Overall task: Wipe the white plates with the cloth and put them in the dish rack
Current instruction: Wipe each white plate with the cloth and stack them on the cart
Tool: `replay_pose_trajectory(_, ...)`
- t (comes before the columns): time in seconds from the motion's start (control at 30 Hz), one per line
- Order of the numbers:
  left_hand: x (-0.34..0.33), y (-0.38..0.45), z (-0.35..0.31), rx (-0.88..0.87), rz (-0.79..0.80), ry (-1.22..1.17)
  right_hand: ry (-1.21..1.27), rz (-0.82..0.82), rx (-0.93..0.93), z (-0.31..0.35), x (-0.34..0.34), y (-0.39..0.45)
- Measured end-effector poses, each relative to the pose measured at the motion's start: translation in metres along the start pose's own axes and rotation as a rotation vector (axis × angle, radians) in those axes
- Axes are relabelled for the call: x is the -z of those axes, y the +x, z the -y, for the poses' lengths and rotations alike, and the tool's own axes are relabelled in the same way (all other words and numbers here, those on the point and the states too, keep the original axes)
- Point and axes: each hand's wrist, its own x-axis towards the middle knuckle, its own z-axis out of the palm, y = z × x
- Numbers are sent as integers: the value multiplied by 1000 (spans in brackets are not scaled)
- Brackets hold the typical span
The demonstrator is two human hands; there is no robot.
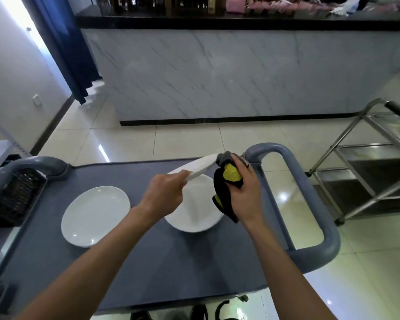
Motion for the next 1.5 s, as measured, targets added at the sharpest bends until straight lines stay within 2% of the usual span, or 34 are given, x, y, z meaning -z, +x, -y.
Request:
replay_pose_trajectory(0.2,-20,-11,0,-144,169,114,-104,-6,-2,-13,14,-13)
replay_pose_trajectory(0.53,-51,-40,0,-267,205,187,-150,31,-51,-25,23,-24)
replay_pose_trajectory(0.8,-60,-51,8,-314,264,217,-136,35,-34,-27,20,-26)
replay_pose_trajectory(0.97,-59,-62,16,-359,380,282,-138,51,-24,-28,13,-28)
replay_pose_trajectory(1.5,-55,-75,21,-394,473,342,-152,143,-26,-34,-6,-39)
